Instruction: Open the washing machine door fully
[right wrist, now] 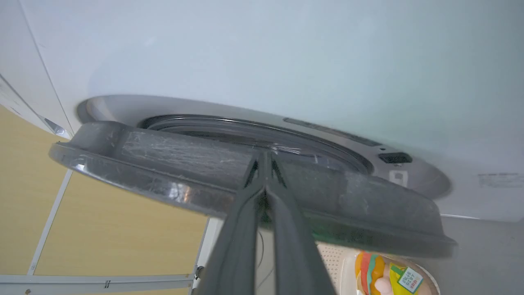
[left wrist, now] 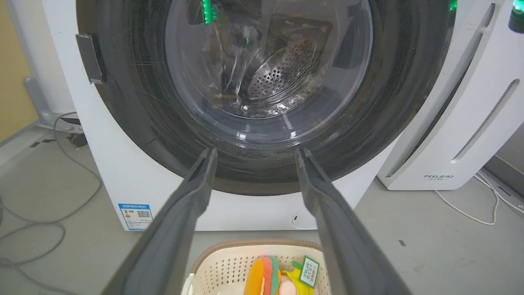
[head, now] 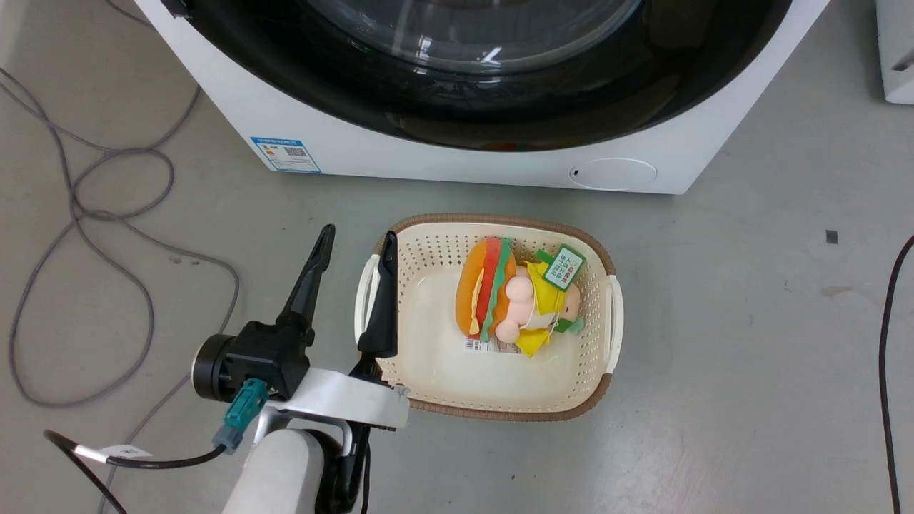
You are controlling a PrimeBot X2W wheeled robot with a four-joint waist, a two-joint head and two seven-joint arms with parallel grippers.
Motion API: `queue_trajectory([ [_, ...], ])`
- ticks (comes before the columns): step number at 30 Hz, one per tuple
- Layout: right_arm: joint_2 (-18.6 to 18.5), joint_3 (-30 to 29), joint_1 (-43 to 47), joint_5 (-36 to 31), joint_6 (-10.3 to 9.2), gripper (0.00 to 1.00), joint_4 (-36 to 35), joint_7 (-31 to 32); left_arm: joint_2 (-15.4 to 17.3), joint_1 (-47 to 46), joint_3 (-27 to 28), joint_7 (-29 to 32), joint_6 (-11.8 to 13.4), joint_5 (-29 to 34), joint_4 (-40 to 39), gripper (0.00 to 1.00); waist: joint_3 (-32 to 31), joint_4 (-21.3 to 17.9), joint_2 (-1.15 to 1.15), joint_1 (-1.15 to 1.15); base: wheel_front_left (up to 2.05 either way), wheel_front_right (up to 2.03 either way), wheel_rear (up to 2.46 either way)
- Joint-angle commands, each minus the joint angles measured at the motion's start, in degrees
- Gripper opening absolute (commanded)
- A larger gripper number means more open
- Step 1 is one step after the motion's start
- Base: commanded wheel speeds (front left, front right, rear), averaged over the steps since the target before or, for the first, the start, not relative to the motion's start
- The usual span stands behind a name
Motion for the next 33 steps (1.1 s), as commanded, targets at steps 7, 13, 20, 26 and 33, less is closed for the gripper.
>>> queue_trajectory([
  [7, -0.35, 0.65, -0.40, 0.69, 0.06, 0.00, -0.96, 6.08, 0.06, -0.90, -0.22, -0.30, 0.39, -0.42, 0.40, 1.00, -0.70, -0.25, 0.00, 0.00, 0.00, 0.00, 0.00],
  [13, -1.25, -0.14, 2.39, 1.94, 0.06, 0.00, -3.75, 8.28, 0.06, -0.65, -0.29, -0.30, 0.32, -0.36, 0.96, 1.00, -1.98, -0.76, 0.00, 0.00, 0.00, 0.00, 0.00],
  [20, -2.32, -1.15, 5.73, 3.91, 0.06, 0.00, -6.88, 10.24, 0.06, 0.02, -0.26, -0.30, 0.32, -0.19, 1.50, 1.00, -3.54, -1.24, 0.00, 0.00, 0.00, 0.00, 0.00],
  [26, -2.81, -1.37, 8.93, 6.14, 0.06, 0.00, -9.26, 13.49, 0.06, 0.98, -0.06, -0.30, 0.18, 0.07, 2.03, 1.00, -5.09, -1.61, 0.00, 0.00, 0.00, 0.00, 0.00],
  [33, -4.39, -1.81, 12.97, 9.38, 0.06, 0.00, -13.31, 16.50, 0.06, 2.45, 0.14, -0.30, 0.10, 0.38, 2.65, 1.00, -7.61, -1.77, 0.00, 0.00, 0.00, 0.00, 0.00],
])
